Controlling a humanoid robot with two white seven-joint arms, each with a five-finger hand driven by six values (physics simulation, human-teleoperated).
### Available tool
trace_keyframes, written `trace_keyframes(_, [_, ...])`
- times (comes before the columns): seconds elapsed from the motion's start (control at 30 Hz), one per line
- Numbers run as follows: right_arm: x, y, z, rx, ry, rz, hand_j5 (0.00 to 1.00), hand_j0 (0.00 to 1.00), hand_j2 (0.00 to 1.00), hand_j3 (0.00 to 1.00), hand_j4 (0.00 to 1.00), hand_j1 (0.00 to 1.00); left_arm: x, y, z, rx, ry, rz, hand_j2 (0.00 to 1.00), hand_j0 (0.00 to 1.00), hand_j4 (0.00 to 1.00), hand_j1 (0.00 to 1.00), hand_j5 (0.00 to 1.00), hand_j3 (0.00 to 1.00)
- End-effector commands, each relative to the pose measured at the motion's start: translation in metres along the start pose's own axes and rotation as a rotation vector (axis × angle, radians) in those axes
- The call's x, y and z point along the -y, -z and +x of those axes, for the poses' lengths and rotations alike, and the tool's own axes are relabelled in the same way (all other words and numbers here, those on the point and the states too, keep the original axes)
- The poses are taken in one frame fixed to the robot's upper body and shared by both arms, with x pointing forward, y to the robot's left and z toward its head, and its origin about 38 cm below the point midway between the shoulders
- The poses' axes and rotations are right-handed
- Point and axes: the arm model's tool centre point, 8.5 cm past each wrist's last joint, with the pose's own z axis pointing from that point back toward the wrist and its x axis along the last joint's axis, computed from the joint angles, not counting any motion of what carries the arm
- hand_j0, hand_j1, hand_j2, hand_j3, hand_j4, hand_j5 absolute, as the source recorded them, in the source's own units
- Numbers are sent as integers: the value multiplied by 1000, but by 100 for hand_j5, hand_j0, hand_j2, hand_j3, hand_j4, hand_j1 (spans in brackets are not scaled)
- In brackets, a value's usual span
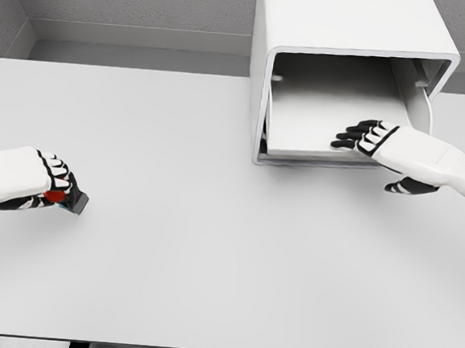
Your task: Slide open multi-storey tabletop storage cabinets and put open load switch and slide close multi-storey tabletop storage cabinets
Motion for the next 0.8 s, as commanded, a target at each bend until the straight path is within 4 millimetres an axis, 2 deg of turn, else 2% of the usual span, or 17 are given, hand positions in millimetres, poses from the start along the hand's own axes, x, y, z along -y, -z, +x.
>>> trace_keyframes(0.0, [10, -9, -2, -8, -3, -22, 98, 98, 98, 98, 98, 98, 0, 4, 2, 8, -16, 20, 46, 46, 46, 46, 46, 46])
trace_keyframes(0.27, [17, -31, 2, -21, -20, -35, 98, 98, 98, 98, 98, 98, -5, 15, 4, 23, -9, 66, 47, 47, 47, 47, 47, 47])
trace_keyframes(0.53, [42, -51, 5, -5, -3, -120, 97, 97, 97, 97, 97, 97, -9, 34, 9, 51, -8, 91, 47, 47, 47, 47, 47, 47])
trace_keyframes(0.7, [50, -76, 2, -3, 56, -144, 94, 94, 94, 94, 94, 94, -21, 38, 7, 56, 13, 116, 47, 47, 47, 47, 47, 47])
trace_keyframes(0.77, [51, -77, 2, 4, 69, -154, 91, 91, 91, 91, 91, 91, -28, 37, 5, 54, 28, 126, 48, 48, 48, 48, 48, 48])
